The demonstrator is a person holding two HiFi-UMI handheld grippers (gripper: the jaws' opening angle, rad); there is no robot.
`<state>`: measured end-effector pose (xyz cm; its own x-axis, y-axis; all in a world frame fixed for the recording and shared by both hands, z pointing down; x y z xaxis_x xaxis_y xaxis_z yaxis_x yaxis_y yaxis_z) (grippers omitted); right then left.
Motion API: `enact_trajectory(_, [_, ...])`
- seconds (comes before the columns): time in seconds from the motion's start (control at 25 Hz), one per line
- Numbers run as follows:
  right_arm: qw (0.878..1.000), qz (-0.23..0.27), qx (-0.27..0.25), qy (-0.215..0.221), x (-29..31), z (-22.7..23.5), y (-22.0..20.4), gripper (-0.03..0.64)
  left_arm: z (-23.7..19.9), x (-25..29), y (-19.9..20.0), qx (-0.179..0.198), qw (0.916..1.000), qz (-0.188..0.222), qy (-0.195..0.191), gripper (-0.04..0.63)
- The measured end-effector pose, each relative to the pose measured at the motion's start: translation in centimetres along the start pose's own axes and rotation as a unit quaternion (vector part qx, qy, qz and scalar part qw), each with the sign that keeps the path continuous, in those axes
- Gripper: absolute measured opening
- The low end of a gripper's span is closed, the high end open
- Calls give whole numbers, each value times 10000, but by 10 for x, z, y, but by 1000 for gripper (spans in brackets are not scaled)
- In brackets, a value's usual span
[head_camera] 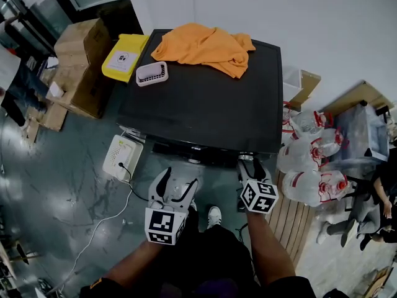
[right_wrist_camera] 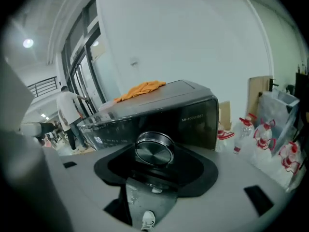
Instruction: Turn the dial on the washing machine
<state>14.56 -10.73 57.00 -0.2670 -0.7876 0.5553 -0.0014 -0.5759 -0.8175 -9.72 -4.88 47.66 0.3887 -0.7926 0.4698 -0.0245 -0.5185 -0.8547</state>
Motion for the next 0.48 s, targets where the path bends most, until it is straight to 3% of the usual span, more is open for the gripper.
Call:
enact_trajectory(0.12, [9999, -30, -137, 42, 0, 1, 0, 259, 2, 2, 0, -4, 10000, -12, -19, 313])
enact_trajectory(0.24, [9952, -162, -922, -275, -2, -6, 1, 262, 3, 4, 1, -1, 10000, -8, -45, 313])
enact_trajectory(0.36, [9728, -344, -2171, -726, -4, -19, 5, 279, 4, 5, 0, -7, 10000, -20, -38, 313])
enact_trajectory(0.48, [9505, -459, -2893, -1032, -3, -29, 9, 279, 4, 4, -1, -23, 10000, -30, -37, 313])
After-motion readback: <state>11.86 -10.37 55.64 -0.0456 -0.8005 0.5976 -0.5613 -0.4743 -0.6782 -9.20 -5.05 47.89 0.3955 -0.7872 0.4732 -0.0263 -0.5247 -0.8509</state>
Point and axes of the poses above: the fingertips, and each gripper's own axes: x forward along the fingers, z to its right, y out of its top, the point moved 5 cm from there along -x, backward along the fingers, and after that the axes turned 10 degrees about -x, right-handed, at the moved point
